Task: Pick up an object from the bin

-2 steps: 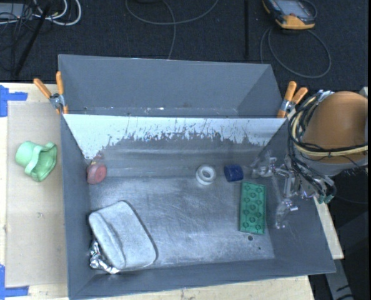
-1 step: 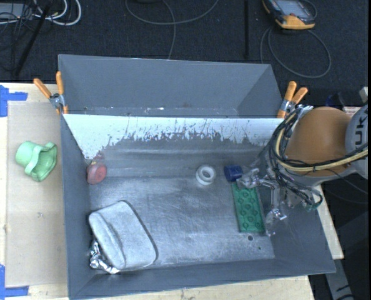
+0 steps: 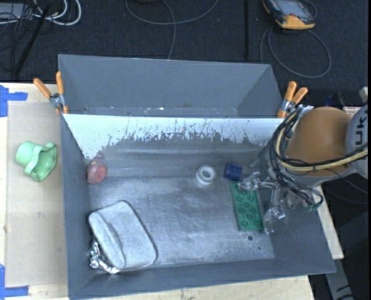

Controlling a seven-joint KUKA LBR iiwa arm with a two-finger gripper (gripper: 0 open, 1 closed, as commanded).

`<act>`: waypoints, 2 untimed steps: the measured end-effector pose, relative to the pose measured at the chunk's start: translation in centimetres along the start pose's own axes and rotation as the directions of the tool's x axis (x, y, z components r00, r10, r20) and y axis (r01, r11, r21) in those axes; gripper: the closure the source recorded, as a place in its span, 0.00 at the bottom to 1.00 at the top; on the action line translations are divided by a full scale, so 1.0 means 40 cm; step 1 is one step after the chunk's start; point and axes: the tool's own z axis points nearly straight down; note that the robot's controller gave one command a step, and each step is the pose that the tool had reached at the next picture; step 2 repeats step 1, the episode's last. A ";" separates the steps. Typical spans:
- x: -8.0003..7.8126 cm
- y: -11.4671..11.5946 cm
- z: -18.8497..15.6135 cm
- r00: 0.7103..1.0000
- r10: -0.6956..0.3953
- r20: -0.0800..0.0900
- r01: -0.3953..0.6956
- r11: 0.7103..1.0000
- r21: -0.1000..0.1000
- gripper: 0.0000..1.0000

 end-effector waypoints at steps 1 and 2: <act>-0.114 -0.007 -0.458 0.924 -0.383 0.000 0.383 0.924 -0.004 1.00; -0.114 -0.007 -0.458 0.924 -0.383 0.000 0.383 0.924 -0.004 1.00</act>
Offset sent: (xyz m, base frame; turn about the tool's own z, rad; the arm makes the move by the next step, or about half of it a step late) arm 0.0404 0.0115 0.1809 -0.3950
